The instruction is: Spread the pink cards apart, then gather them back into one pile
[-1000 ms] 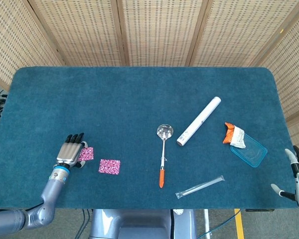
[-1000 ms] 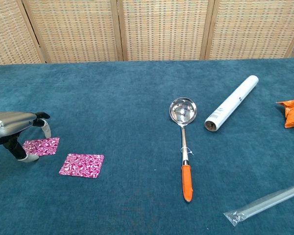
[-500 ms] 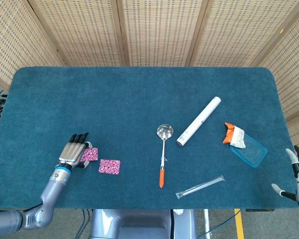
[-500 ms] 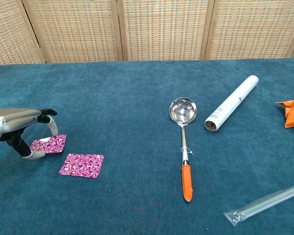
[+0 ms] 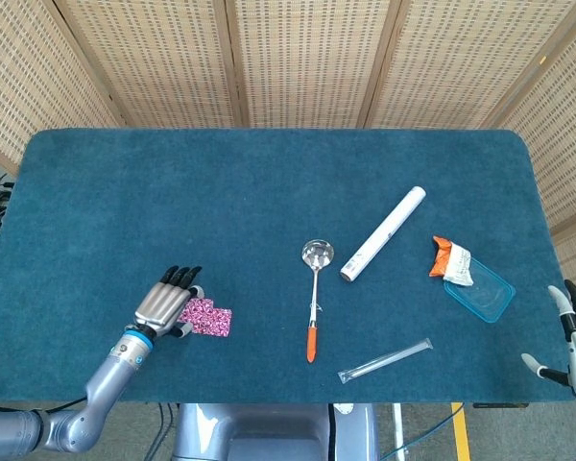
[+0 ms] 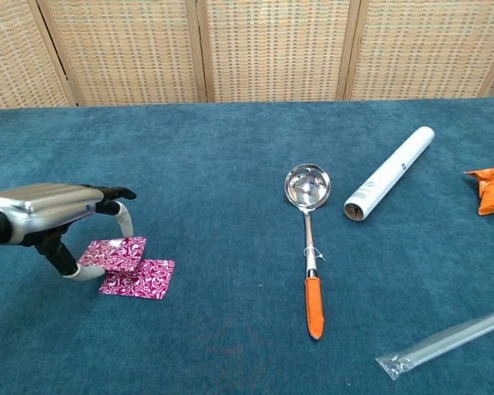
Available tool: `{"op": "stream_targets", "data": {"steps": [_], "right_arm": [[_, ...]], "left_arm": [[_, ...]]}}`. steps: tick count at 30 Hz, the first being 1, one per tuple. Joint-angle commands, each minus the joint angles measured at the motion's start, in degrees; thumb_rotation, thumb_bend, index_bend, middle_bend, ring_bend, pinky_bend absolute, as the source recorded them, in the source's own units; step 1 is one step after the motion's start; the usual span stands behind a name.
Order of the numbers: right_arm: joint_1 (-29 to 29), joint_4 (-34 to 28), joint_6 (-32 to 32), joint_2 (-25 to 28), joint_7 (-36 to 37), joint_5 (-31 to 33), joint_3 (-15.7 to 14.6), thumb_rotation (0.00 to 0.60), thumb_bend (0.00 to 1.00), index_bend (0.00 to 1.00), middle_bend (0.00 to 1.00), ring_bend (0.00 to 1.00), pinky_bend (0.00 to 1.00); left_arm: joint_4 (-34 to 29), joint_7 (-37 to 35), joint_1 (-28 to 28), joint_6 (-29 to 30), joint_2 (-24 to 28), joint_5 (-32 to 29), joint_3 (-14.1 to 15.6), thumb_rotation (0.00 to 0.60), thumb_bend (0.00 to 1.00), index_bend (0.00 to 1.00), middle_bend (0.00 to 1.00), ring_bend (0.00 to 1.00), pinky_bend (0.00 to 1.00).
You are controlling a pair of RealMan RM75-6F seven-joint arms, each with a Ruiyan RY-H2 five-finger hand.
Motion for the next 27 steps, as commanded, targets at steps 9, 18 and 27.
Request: {"op": "stream_targets", "data": {"steps": [9, 18, 27], "right_arm": [[-0.33, 0.13, 0.32, 0.10, 0.32, 0.13, -0.05, 0.600, 0.00, 0.05, 0.01, 0.00, 0.00], [-0.52, 0.17, 0.53, 0.17, 0.56, 0.10, -0.06, 0.600, 0.00, 0.05, 0.01, 0.00, 0.00], [-0.29, 0.01, 0.30, 0.38, 0.39, -0.17, -0.05, 0.600, 0.00, 0.05, 0.01, 0.00, 0.00]], "left_arm": [[-0.52, 1.79, -1.25, -0.52, -1.86, 0.67, 0.86, 0.565, 0.30, 0.36, 0.00, 0.00, 0.00], [-0.22, 2.59, -1.62, -0.22, -2.09, -0.47, 1.04, 0.566, 0.28, 0.21, 0.00, 0.00, 0.00], [-0.65, -1.26, -0.64, 0.75, -0.97, 1.91, 0.57, 0.566, 0.26, 0.11, 0.00, 0.00, 0.00]]}}
